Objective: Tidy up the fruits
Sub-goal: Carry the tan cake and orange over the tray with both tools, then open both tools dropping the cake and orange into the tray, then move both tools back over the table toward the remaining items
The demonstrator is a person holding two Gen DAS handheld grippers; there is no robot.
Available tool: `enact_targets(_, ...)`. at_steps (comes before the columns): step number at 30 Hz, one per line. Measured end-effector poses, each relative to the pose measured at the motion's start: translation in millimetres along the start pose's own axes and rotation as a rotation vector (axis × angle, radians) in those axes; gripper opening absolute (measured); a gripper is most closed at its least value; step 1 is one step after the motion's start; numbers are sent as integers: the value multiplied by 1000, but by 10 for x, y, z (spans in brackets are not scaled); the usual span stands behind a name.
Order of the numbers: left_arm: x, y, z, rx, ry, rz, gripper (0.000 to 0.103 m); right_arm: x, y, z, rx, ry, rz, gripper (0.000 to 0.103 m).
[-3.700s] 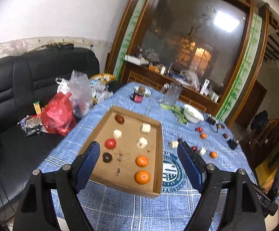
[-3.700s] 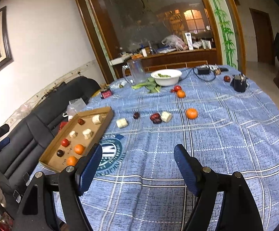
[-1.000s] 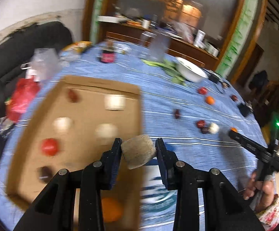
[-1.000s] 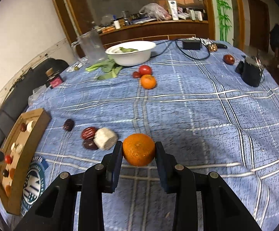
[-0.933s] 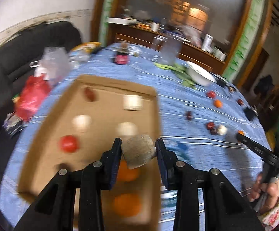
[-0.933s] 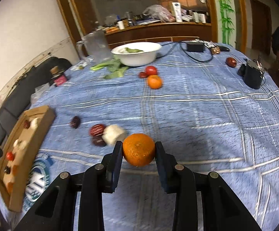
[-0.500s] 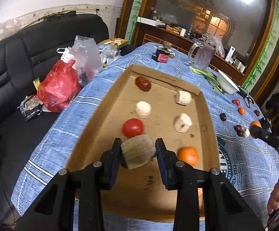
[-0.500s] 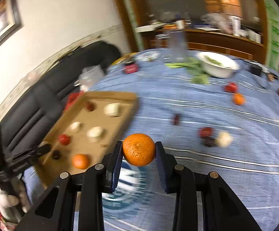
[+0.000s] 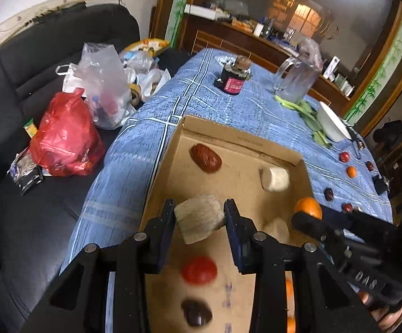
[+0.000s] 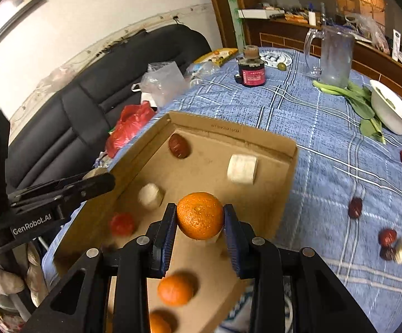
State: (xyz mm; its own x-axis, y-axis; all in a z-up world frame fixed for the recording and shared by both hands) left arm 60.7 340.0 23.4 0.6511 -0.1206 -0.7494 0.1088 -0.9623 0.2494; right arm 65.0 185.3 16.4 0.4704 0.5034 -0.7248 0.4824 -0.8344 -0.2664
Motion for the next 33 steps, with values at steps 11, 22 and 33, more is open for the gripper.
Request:
enact_targets(11, 617, 6, -84, -34, -120, 4, 35, 497, 184, -10, 58, -93, -6, 37)
enact_targets(22, 427, 38, -161, -27, -52, -11, 54, 388, 149, -10, 22, -48, 23, 41)
enact_targets(33, -781, 860, 97, 56, 214, 205, 81, -976, 456, 414, 63, 207, 116, 63)
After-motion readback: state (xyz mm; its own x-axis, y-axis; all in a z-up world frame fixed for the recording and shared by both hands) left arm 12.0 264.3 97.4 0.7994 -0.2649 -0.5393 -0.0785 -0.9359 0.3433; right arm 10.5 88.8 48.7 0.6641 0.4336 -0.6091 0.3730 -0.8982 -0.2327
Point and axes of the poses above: each gripper's, at about its wrist camera, not at the fingertips, and x roughly the way its jaws point, y to its right, z to its underside, the point moved 6 cm from there along x, roughly the way its jaws point, and after that the axes turned 4 degrees about y, right-handed, at the moved point
